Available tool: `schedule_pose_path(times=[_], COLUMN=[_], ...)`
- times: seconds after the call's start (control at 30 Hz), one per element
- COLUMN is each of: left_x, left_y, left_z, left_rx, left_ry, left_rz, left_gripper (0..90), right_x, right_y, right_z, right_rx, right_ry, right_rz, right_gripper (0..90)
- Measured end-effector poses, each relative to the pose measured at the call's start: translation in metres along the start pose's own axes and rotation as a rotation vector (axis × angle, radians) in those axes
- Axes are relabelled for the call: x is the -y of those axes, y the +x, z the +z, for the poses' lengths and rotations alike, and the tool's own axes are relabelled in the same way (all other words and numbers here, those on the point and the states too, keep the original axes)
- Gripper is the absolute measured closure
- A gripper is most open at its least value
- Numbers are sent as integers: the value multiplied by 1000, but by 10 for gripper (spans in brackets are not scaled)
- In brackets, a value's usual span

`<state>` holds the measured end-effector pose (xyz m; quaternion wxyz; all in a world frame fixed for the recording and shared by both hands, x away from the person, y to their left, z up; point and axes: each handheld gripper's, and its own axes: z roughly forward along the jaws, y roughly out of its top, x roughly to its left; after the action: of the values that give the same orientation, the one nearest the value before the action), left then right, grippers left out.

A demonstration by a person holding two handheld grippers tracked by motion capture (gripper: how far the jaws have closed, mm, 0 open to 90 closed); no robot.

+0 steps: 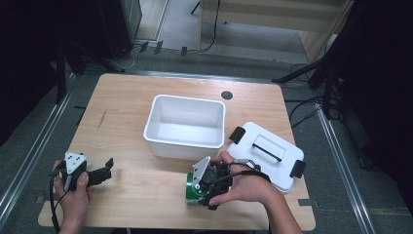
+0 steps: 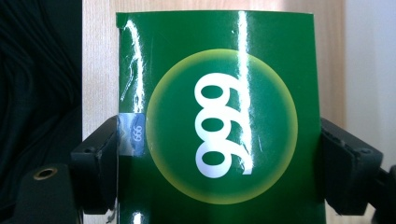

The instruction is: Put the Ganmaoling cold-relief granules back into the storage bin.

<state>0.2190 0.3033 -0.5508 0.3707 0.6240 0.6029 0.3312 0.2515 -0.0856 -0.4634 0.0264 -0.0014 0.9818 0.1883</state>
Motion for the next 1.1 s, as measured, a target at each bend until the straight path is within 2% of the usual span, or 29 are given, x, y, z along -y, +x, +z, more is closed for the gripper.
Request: schedule_pose_path(times=[0.23, 0.47, 0.63, 0.9, 1.1], left_x=[0, 0, 0, 0, 0], left_y=[0, 0, 0, 0, 1], left_z=[0, 0, 0, 0, 0], left_rx=[2, 1, 0, 3, 3], left_ry=[-1, 2, 3, -1, 0], left_rz=[3, 3, 3, 0, 2], left_gripper=[0, 0, 0, 0, 0], right_x=[2, -1, -5, -13, -19], right_y=[-2, -7, -14, -25, -34], right_z=[-20, -47, -62, -84, -95], right_rx=[23, -1, 4, 9, 21], right_ry=[2, -36, -31, -56, -40], right_rz=[2, 21, 18, 19, 11], right_gripper=[155, 156, 156, 156, 156])
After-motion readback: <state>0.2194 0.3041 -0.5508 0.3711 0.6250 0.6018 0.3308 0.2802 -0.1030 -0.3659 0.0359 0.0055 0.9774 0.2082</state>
